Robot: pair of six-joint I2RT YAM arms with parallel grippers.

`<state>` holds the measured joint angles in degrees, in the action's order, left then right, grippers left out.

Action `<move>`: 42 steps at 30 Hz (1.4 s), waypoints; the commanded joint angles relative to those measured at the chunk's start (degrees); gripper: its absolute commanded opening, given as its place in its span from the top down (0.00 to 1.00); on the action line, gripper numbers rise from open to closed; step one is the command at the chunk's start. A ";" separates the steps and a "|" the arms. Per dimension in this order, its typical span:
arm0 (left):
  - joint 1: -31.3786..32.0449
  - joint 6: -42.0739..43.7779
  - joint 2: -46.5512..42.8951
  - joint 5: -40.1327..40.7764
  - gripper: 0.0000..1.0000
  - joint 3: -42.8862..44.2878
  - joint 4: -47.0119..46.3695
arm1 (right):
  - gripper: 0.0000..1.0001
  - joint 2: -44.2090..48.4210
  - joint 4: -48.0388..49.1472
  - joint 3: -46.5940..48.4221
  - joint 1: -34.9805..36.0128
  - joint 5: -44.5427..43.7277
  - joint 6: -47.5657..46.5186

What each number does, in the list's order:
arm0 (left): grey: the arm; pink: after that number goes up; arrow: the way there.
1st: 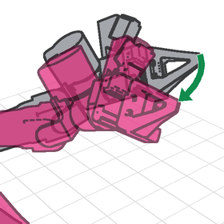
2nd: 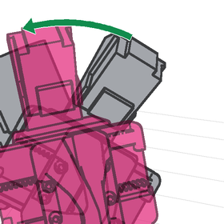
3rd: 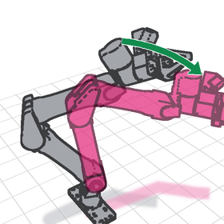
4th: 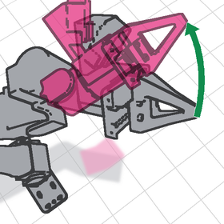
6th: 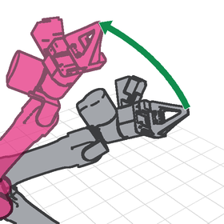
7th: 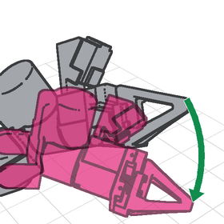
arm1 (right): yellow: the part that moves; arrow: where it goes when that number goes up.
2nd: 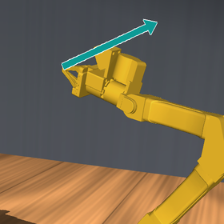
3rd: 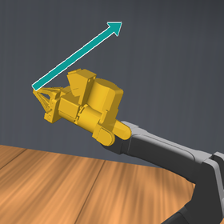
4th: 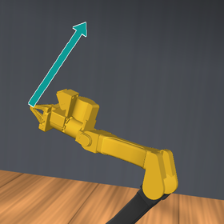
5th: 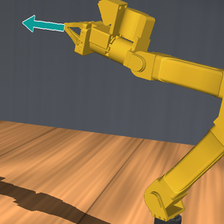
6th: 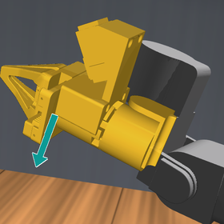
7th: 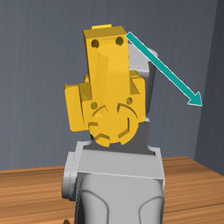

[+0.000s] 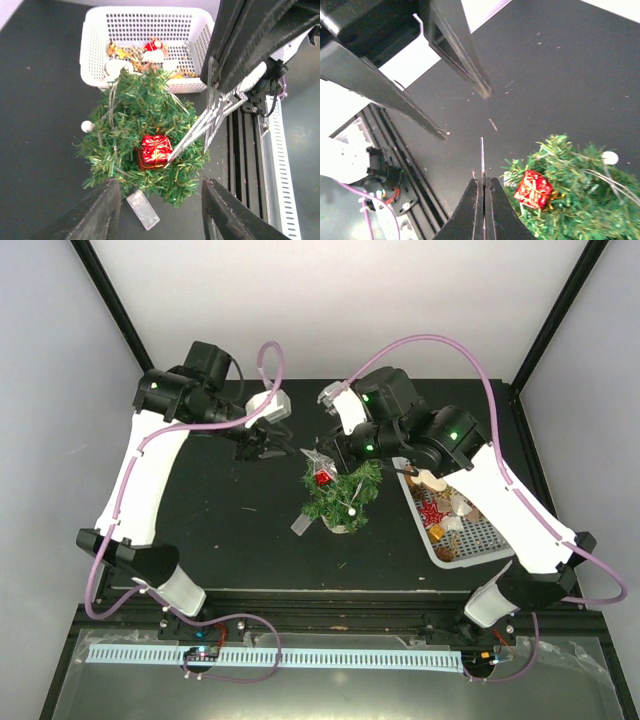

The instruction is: Decorate the small christmas tree

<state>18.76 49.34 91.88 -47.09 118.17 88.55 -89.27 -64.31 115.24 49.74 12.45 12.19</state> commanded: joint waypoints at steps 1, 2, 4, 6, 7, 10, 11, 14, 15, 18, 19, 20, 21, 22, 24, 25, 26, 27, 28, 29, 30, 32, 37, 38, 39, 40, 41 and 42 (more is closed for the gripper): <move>-4.86 -3.60 -1.58 -9.18 0.51 2.24 -2.27 | 0.99 2.08 2.62 2.38 -0.16 -6.09 1.97; -6.53 -4.92 -1.73 -11.96 0.46 2.14 -2.95 | 0.99 2.21 3.02 3.32 -0.41 -6.69 2.54; -9.79 -9.04 -1.43 -18.10 0.44 2.02 -5.02 | 0.99 2.39 4.25 4.97 -0.98 -7.68 4.08; -12.77 -13.84 -0.93 -24.78 0.41 1.96 -7.29 | 0.99 2.57 6.16 5.98 -1.48 -7.15 6.09; -13.94 -16.70 -0.58 -28.54 0.40 1.59 -8.65 | 0.99 2.61 7.24 6.35 -1.62 -6.86 7.23; -15.76 -28.40 0.30 -39.45 0.40 -2.32 -15.46 | 0.99 2.69 11.27 6.76 -1.85 -4.84 10.86; -15.93 -33.19 -0.18 -42.85 0.40 -5.33 -20.12 | 0.99 2.71 12.63 6.60 -1.87 -4.01 12.45; -15.64 -43.99 -1.38 -51.01 0.42 -12.36 -33.23 | 0.99 2.62 16.64 5.59 -2.06 -1.12 15.71; -15.60 -44.52 -1.10 -52.81 0.42 -12.78 -33.39 | 0.99 2.66 17.86 5.10 -2.03 -0.31 16.49; -15.65 -45.35 -1.01 -53.72 0.42 -13.67 -34.00 | 0.99 2.78 21.74 3.08 -2.03 1.63 18.25; -15.58 -45.57 -1.27 -53.66 0.42 -14.08 -34.16 | 0.99 2.76 22.75 2.58 -2.05 2.03 18.91; -15.48 -45.44 -1.45 -53.71 0.42 -14.44 -34.05 | 0.99 2.63 23.67 2.13 -2.06 2.62 19.50; -15.47 -45.47 -1.51 -53.72 0.42 -14.60 -33.99 | 0.99 2.45 24.01 1.79 -2.04 3.33 20.01; -15.41 -45.52 -1.65 -53.80 0.42 -14.59 -33.81 | 0.99 2.18 24.59 1.56 -2.09 3.86 20.46; -15.05 -45.68 -2.04 -53.81 0.42 -14.55 -33.80 | 0.99 2.05 25.16 0.90 -2.05 4.30 21.00; -14.92 -45.84 -2.27 -53.76 0.42 -14.51 -33.75 | 0.99 2.13 25.54 0.42 -2.04 4.29 21.11; -14.68 -45.91 -2.50 -53.78 0.42 -14.47 -33.65 | 0.99 2.21 25.85 -0.10 -2.05 4.15 21.19; -14.40 -45.85 -2.82 -53.79 0.43 -14.58 -33.50 | 0.99 2.27 26.04 -0.55 -2.04 4.02 21.21; -14.13 -45.71 -3.18 -53.78 0.44 -14.69 -33.33 | 0.99 2.24 26.21 -0.65 -2.05 3.91 21.21; -13.85 -45.61 -3.53 -53.77 0.44 -14.97 -33.26 | 0.99 2.07 26.35 -0.71 -2.02 3.90 21.24; -13.41 -45.57 -3.87 -53.80 0.45 -15.37 -33.31 | 0.99 1.96 26.53 -0.64 -2.03 3.98 21.28; -12.54 -45.65 -4.76 -53.76 0.47 -16.71 -33.87 | 0.99 1.56 27.19 -0.57 -2.02 4.30 21.66; -10.59 -45.43 -6.60 -53.76 0.49 -18.37 -34.67 | 0.99 0.50 27.51 0.47 -2.05 5.00 22.10; -10.36 -45.45 -6.89 -53.80 0.49 -18.36 -34.68 | 0.99 0.46 27.30 0.65 -2.11 4.89 21.95; -10.24 -45.54 -7.23 -53.79 0.49 -18.42 -34.80 | 0.99 0.43 27.27 0.75 -2.18 4.87 21.80; -10.15 -45.64 -7.49 -53.81 0.49 -18.54 -34.89 | 0.99 0.45 27.23 0.73 -2.17 4.80 21.67; -10.15 -45.90 -7.66 -53.79 0.49 -18.66 -35.00 | 0.99 0.47 27.09 0.65 -2.17 4.85 21.58; -10.15 -46.02 -7.94 -53.80 0.49 -18.84 -35.13 | 0.99 0.42 26.89 0.64 -2.23 4.94 21.45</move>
<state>8.19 4.19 86.21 -87.96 99.44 55.02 -88.44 -38.57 114.72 48.05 17.08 33.61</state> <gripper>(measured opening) 0.510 0.017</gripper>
